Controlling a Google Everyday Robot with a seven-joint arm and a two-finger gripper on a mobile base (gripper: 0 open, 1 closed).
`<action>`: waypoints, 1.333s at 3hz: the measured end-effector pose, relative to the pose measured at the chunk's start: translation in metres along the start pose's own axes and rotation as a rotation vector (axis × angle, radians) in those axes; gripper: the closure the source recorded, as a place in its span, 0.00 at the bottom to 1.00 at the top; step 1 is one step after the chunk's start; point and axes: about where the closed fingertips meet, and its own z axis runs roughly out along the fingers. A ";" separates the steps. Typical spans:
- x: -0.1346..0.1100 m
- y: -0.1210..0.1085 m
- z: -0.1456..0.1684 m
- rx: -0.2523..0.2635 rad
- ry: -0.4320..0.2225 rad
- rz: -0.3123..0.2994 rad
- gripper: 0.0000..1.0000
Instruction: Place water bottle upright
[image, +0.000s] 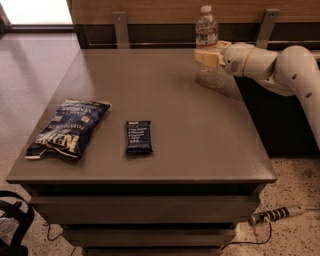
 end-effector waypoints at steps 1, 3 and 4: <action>0.003 -0.002 0.005 -0.017 -0.023 0.001 1.00; 0.007 -0.001 0.013 -0.048 -0.059 -0.001 1.00; 0.007 0.000 0.018 -0.065 -0.075 -0.006 1.00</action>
Offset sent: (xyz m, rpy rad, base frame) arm 0.0107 -0.0007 -0.0072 0.0450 -0.0369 0.0456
